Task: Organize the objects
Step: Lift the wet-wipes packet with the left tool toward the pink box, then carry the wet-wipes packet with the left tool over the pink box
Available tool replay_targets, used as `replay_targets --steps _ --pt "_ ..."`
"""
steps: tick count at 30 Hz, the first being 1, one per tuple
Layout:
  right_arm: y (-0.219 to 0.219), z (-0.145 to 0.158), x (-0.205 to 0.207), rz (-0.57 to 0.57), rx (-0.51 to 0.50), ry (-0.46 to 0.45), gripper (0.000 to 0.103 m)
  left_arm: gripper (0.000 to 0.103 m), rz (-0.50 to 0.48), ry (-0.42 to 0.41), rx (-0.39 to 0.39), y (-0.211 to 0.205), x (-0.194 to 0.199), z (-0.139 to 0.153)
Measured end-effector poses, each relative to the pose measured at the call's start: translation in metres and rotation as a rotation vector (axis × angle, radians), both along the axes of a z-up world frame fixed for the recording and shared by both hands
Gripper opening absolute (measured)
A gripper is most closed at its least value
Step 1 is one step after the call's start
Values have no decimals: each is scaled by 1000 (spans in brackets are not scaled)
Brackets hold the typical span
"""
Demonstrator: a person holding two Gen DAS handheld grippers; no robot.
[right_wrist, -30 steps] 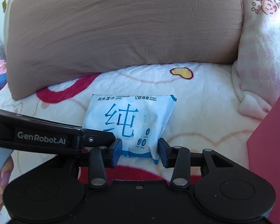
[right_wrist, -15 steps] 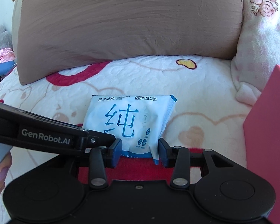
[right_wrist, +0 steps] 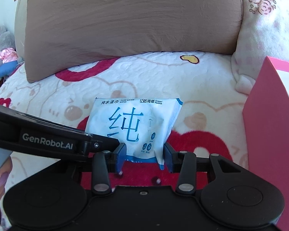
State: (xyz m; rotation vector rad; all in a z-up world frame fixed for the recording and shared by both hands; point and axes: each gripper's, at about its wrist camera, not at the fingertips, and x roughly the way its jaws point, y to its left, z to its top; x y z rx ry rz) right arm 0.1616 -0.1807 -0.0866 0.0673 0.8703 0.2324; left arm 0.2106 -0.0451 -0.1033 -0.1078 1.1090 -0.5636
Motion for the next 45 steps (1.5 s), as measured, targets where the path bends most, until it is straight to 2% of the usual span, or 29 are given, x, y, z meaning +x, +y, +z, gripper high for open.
replay_targets --steps 8,11,19,32,41,45 --pt "6 17 -26 13 4 -1 48 43 -5 -8 7 9 -28 20" --pt "7 26 -40 8 14 2 48 43 -29 -34 8 14 -42 29" --pt "12 50 -78 12 -26 -20 48 43 -47 -38 -21 23 -76 50" --pt "21 82 -126 44 -62 -36 49 43 -73 -27 -18 37 -122 81" --pt "14 105 -149 27 -112 -52 51 43 -131 -70 -35 24 -144 105" --pt "3 114 -159 -10 -97 -67 51 43 -157 -90 -38 14 -152 117"
